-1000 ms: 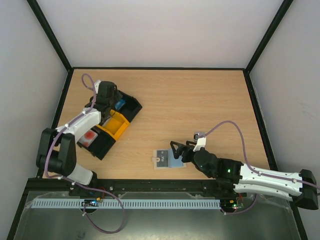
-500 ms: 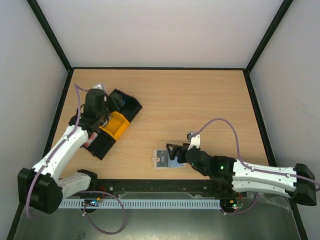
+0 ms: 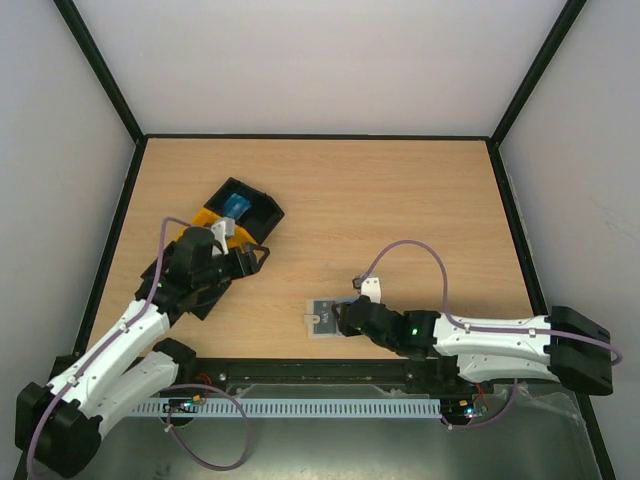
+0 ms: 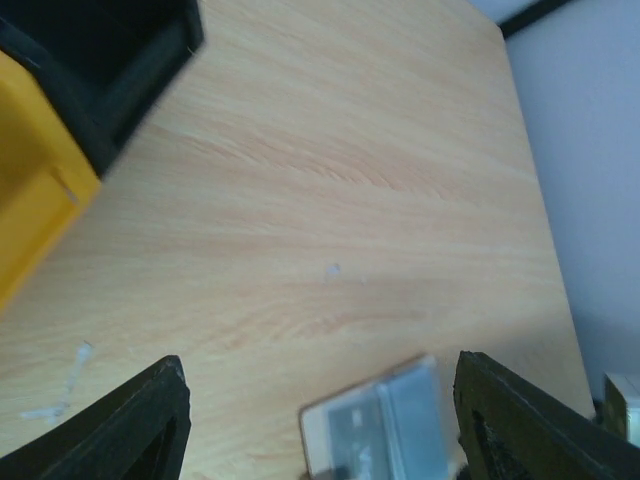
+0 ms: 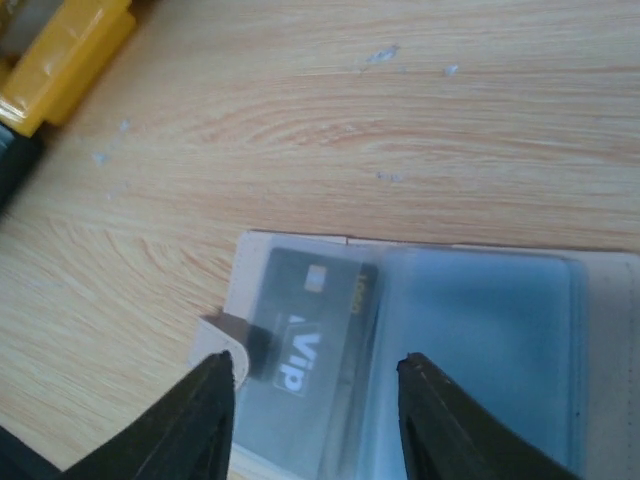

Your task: Take the credit cards out of the card holder

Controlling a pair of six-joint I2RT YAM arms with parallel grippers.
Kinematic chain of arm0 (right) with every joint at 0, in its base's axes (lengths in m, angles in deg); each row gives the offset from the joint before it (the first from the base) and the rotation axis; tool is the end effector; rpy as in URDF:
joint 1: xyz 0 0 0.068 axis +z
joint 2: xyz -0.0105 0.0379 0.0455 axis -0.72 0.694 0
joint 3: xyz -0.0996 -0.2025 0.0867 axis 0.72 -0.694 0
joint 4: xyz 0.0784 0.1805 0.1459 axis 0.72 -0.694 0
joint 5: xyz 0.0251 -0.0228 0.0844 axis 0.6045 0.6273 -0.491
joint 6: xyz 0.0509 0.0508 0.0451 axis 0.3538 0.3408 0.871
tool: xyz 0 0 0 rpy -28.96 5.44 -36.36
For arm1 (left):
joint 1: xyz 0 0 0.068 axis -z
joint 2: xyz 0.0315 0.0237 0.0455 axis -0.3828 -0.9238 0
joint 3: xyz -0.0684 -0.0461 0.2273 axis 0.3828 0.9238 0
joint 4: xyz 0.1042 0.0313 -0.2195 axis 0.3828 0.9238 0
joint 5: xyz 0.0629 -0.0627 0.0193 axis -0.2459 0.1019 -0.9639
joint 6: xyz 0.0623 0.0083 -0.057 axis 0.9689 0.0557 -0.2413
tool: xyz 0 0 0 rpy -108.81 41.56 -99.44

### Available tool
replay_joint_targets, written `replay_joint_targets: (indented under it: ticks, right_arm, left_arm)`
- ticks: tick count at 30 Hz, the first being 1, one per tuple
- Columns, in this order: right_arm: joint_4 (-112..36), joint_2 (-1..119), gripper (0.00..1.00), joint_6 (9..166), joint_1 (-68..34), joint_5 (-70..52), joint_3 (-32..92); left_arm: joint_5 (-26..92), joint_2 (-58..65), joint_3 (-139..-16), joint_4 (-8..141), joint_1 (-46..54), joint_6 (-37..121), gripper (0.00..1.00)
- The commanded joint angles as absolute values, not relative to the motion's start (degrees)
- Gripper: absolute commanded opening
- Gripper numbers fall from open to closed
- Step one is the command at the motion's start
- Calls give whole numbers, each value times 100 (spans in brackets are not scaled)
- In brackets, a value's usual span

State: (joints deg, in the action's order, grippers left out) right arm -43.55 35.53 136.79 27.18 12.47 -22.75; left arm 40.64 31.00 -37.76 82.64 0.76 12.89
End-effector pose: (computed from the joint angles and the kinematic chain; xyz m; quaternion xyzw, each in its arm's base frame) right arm 0.0822 0.2121 0.1323 -0.0870 0.9016 0.3246 0.2724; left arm 0.1999 -0.1077 0.2125 -0.0611 0.8556 -0.3646 0.3624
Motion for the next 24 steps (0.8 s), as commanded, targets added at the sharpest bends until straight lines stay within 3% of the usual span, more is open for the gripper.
replay_joint_targets:
  ticks: [1,15,24]
  right_arm:
    - [-3942,3931,40,13848,2716,1194,-2121]
    - [-3832,5585,28,13848,2716,1158,-1693]
    - [-3930,5598,23,14078,2711,1365,-1883]
  left_arm:
    - [4497,3305,-3322,7773,518,911,72]
    - [4335,3028,-1845,5682,1666,-375,61]
    - [4082,2557,-1506,4893,1827,-856,59]
